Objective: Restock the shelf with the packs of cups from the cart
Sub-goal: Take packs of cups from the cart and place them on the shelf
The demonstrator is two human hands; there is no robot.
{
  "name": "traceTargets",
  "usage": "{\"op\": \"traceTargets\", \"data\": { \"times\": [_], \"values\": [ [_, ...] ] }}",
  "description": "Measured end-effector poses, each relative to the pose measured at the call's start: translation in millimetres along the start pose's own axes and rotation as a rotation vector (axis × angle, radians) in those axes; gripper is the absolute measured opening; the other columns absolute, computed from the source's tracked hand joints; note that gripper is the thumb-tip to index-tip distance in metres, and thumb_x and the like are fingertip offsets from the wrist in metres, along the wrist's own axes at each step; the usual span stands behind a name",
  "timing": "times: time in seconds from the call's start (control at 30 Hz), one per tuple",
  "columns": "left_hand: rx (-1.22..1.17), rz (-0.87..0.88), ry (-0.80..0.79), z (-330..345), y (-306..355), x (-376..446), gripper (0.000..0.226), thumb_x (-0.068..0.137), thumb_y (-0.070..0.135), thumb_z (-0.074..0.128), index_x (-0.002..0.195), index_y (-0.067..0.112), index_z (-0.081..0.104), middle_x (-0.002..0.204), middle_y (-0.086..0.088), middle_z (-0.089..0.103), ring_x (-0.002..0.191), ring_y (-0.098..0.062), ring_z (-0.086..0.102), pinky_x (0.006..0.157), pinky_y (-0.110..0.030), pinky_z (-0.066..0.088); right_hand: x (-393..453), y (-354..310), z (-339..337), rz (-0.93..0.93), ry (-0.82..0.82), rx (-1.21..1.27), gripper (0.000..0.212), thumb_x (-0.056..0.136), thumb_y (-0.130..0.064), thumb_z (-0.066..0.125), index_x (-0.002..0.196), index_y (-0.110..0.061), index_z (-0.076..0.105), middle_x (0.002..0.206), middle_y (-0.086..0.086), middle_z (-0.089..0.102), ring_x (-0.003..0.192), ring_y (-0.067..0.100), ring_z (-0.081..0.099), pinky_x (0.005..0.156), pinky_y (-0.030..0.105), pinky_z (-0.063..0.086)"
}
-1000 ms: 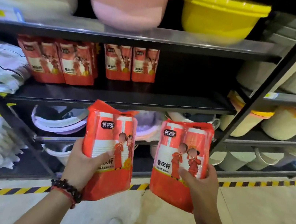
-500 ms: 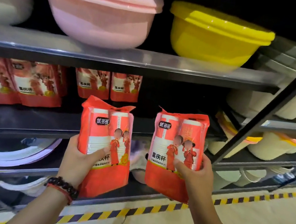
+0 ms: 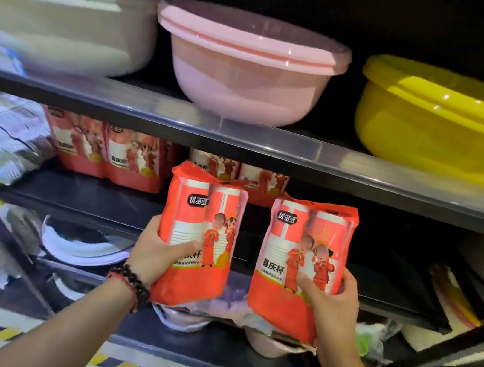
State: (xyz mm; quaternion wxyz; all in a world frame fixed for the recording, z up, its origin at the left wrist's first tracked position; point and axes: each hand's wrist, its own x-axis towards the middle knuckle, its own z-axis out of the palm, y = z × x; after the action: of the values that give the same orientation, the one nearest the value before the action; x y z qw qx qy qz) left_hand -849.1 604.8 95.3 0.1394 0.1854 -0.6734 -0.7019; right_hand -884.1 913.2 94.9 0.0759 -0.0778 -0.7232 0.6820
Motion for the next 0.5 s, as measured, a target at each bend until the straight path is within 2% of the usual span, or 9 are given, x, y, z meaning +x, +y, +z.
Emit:
{"op": "traceTargets", "data": {
  "times": [0.07,0.2,0.27,0.33,0.4,0.47,0.5],
  "values": [
    [-0.039,-0.005,-0.019,-3,4,17,0.081,0.036,0.041,0.090,0.108,0.023,0.058,0.107,-0.003,0.074,0.092,-0.015,0.072,0.073,-0.029,0.058,14,4,13,-0.001,-0.025,0.001,0.060,0.064,-0.027,0.095,0.106,-0.046,0.058,0.107,-0.008,0.073,0.089,0.007,0.073,0.078,0.039,0.059],
    [-0.091,-0.005,-0.061,-12,5,66,0.090,0.043,0.029,0.091,0.122,0.008,0.056,0.116,-0.017,0.071,0.105,-0.033,0.068,0.089,-0.049,0.056,42,6,47,0.014,-0.045,0.028,0.067,0.051,-0.040,0.091,0.111,-0.042,0.061,0.102,-0.011,0.075,0.087,0.006,0.074,0.070,0.029,0.056],
    [-0.083,-0.021,-0.099,-16,3,96,0.089,0.045,0.027,0.091,0.124,0.006,0.056,0.116,-0.020,0.070,0.107,-0.037,0.067,0.092,-0.053,0.054,56,10,66,0.010,-0.037,0.040,0.072,0.050,-0.042,0.090,0.116,-0.036,0.063,0.102,-0.010,0.076,0.086,0.008,0.075,0.067,0.026,0.057],
    [0.005,-0.027,-0.130,-20,1,126,0.080,0.043,0.034,0.091,0.114,0.005,0.065,0.106,-0.014,0.075,0.099,-0.029,0.071,0.090,-0.047,0.057,70,13,84,-0.003,-0.024,0.052,0.072,0.051,-0.041,0.091,0.117,-0.032,0.063,0.102,-0.008,0.076,0.085,0.009,0.075,0.064,0.022,0.058],
    [0.090,-0.026,-0.160,-22,0,150,0.069,0.037,0.042,0.094,0.095,0.012,0.074,0.088,-0.001,0.079,0.085,-0.015,0.075,0.078,-0.032,0.060,81,19,99,-0.013,-0.006,0.060,0.064,0.052,-0.038,0.091,0.110,-0.030,0.064,0.098,-0.008,0.077,0.083,0.009,0.075,0.060,0.019,0.057],
    [0.085,-0.013,-0.181,-21,-4,171,0.063,0.040,0.032,0.100,0.093,0.016,0.072,0.086,0.003,0.078,0.084,-0.010,0.074,0.072,-0.021,0.058,90,26,108,-0.001,-0.004,0.058,0.057,0.053,-0.038,0.091,0.102,-0.031,0.063,0.095,-0.008,0.077,0.080,0.010,0.075,0.058,0.018,0.056],
    [0.063,-0.011,-0.200,-19,-6,182,0.064,0.043,0.017,0.099,0.100,0.016,0.069,0.094,-0.002,0.078,0.088,-0.014,0.073,0.076,-0.023,0.058,94,32,110,0.010,-0.009,0.055,0.054,0.056,-0.035,0.092,0.101,-0.032,0.062,0.094,-0.008,0.077,0.080,0.009,0.075,0.057,0.018,0.056]
  ]
}}
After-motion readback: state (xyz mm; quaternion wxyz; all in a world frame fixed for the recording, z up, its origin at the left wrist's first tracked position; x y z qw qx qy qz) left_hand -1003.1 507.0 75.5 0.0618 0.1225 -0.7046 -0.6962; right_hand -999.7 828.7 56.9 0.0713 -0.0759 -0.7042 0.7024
